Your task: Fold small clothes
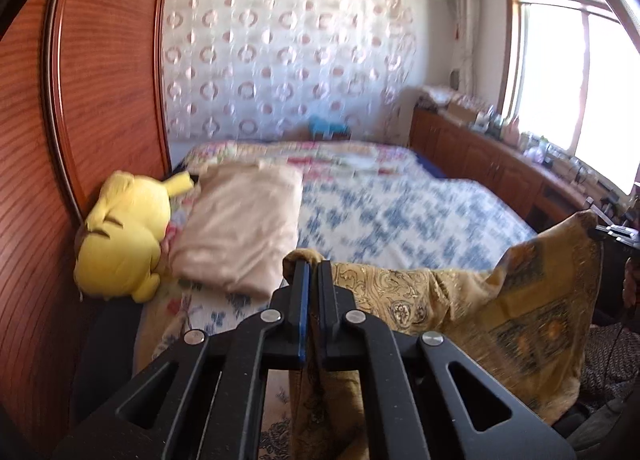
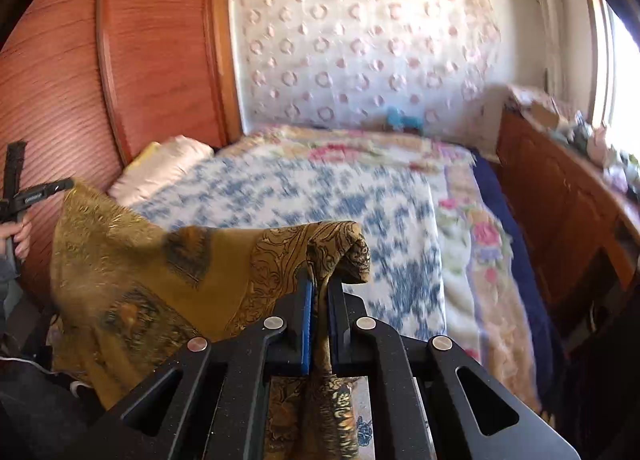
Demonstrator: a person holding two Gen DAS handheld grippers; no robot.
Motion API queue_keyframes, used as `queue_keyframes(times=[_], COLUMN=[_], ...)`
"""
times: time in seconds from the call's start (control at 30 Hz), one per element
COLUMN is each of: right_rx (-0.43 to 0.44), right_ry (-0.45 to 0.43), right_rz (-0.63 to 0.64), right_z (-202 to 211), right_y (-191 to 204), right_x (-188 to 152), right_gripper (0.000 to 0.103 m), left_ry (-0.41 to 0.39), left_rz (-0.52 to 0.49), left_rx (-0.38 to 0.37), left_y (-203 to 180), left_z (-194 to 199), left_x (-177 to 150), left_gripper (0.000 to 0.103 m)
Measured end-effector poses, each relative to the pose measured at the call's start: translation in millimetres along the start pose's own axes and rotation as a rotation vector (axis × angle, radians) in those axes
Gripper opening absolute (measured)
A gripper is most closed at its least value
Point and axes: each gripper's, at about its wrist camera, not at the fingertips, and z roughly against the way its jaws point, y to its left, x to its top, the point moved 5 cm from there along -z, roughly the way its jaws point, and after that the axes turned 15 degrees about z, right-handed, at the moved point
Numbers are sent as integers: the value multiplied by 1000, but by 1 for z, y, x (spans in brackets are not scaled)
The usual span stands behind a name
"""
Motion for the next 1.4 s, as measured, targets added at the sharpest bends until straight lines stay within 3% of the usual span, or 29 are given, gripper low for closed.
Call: queue_keyframes(times=[0.17, 0.3, 0.43, 0.47, 0.57, 0.6, 0.67, 0.7, 0.77, 0.83, 1.07, 1.3, 1.37, 1.4], right_rx=[-3, -28, -126, -158, -203, -190, -176, -175, -164, -142, -88, -29, -15, -6], right_ry=[-121, -216, -236, -216, -103, -48, 57, 87, 102, 129, 228, 259, 269, 275], right_rz=[42, 81, 129, 129, 98, 63, -16, -38, -52, -50, -15, -21, -20, -22], right_z=[60, 101, 100, 88, 26, 1, -49, -67, -93, -115, -160, -166, -168, -169], right_y=[1, -19, -59, -72, -99, -106, -116, -117, -113, -105, -95, -99, -97, -95], right_x=[39, 92, 172, 193, 223, 224, 212, 204, 185, 166, 114, 83, 77, 73], right_gripper=[6, 6, 6, 6, 6, 7, 25, 28, 29, 29, 29, 29, 29, 29], left_ry=[-128, -194, -237, -230, -183, -148, -74, -46, 10, 66, 287, 389, 414, 423], left_rz=[-3, -42, -71, -81, -59, -43, -29, -32, -37, -45, -80, -140, -169, -178], left_rx=[-93, -111, -26, 20, 83, 89, 117, 114, 89, 87, 78, 3, -8, -13], left_y=[-26, -41, -45, -44, -25, -18, -3, 1, 6, 7, 4, -28, -39, -43], left_z=[57, 70, 34, 10, -52, -78, -124, -139, -163, -180, -218, -209, -208, -209], left_x=[48, 110, 196, 220, 246, 245, 227, 216, 187, 161, 68, 22, 8, 2], left_gripper=[4, 4, 4, 4, 5, 9, 13, 17, 26, 43, 45, 50, 65, 82])
